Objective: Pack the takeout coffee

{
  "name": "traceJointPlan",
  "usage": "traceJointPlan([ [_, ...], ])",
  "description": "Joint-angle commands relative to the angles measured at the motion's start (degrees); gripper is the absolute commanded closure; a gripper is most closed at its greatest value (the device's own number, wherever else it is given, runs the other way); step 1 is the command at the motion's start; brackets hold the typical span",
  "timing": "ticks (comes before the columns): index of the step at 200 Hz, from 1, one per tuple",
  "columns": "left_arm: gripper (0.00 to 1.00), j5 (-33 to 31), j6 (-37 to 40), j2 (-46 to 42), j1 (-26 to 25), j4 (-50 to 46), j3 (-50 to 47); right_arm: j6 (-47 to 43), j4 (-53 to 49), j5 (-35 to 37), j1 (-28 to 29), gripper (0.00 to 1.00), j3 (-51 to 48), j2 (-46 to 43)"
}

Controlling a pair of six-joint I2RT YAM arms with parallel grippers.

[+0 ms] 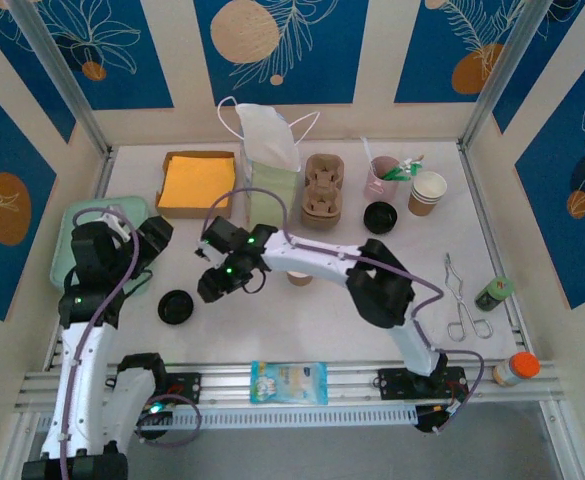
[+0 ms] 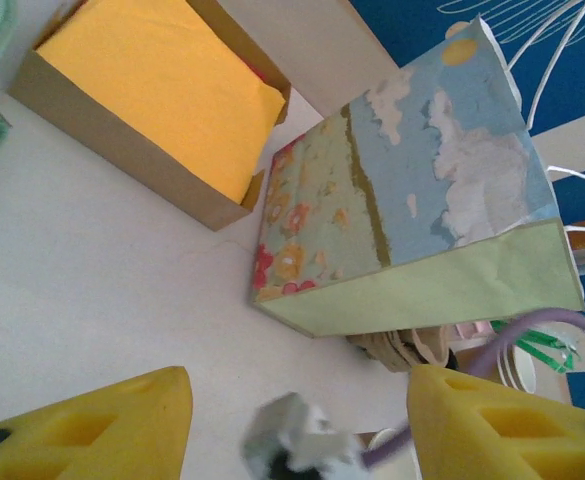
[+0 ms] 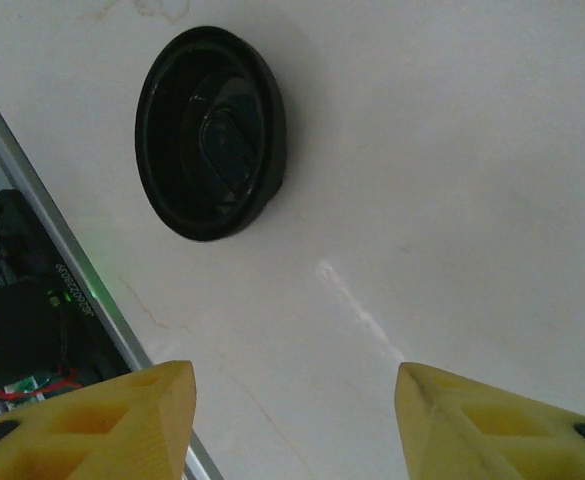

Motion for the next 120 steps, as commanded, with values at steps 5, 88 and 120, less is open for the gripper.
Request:
traceJointPlan([
  [5, 0.40, -0.86, 2.35, -0.24, 0.88, -4.89, 3.19, 2.21, -0.19, -4.03, 0.69, 0.46, 6.79, 5.44],
  [88, 0.40, 0.91, 1.84, -0.90, 1.27, -5.19, 3.31, 4.01, -1.82, -6.11, 2.43, 0.50, 16.50, 14.43],
  [120, 0.40, 0.70, 2.36, -1.07, 1.22, -5.87, 3.55, 4.53, -3.70, -4.72, 2.59, 0.53, 20.51, 17.70],
])
